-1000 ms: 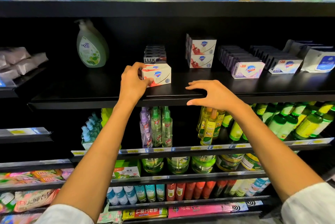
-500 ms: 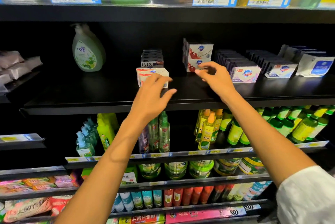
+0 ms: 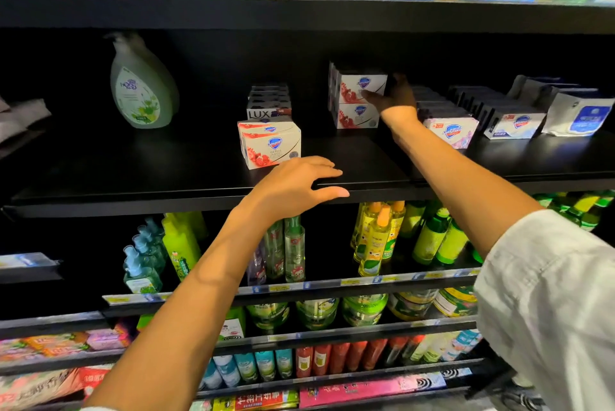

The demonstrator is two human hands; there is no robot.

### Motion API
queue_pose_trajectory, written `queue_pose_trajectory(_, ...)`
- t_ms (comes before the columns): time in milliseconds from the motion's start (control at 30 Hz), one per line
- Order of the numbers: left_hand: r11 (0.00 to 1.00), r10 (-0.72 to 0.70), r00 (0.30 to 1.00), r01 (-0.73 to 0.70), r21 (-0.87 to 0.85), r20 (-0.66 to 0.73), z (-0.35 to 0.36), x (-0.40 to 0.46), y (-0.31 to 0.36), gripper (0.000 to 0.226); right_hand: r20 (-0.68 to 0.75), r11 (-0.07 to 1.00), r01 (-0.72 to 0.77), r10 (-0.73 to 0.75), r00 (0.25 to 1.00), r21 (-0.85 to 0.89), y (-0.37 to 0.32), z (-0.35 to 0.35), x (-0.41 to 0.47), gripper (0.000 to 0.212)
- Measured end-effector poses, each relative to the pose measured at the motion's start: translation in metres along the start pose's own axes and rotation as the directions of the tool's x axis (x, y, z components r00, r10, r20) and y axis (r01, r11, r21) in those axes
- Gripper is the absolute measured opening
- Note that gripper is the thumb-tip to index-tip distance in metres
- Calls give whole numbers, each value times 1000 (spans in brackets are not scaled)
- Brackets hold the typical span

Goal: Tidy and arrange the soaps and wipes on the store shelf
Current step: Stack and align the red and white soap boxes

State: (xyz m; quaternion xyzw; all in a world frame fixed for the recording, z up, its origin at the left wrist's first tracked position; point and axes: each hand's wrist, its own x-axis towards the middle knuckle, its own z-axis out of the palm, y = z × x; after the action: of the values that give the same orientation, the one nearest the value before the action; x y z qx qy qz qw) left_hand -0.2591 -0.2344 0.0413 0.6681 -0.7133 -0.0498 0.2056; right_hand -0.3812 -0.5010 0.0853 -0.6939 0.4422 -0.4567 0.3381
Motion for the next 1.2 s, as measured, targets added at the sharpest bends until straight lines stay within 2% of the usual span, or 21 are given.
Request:
queue_pose_trajectory(267, 1000, -14, 1000, 14, 2, 18, -1, 1, 0, 61, -96, 1000, 15, -14, 995, 16, -3, 12, 6, 71)
queue_pose_trajectory(467, 1000, -12, 1000, 12, -1, 17, -2, 0, 2, 61, -69, 996, 59, -63, 996, -63, -4, 9, -1, 54)
queue_pose_trajectory(633, 1000, 1, 1000, -1, -17, 21, -4, -2, 3, 62, -99, 990, 50, -37, 994, 134, 1, -3, -21, 52)
queue_pose_trajectory(800, 999, 11, 1000, -11, -38, -5, -4, -3, 5, 62, -61, 908, -11, 40, 997, 420, -5, -27, -71, 43)
queue_pose_trajectory(933, 988, -33, 995, 19, -152, -90, -4, -3, 6, 59, 99, 787, -113, 66, 993, 606, -15, -43, -108, 41)
queue_pose_trajectory(1100, 922, -142, 976, 70, -382, -163, -3, 1, 6, 63, 227, 777, -163, 26, 973, 608, -15, -53, -136, 35)
queue_pose_trajectory(1200, 873, -201, 962, 89, -480, -186, -6, 4, 9, 56, 272, 769, -187, 17, 962, 612, -10, -55, -145, 32)
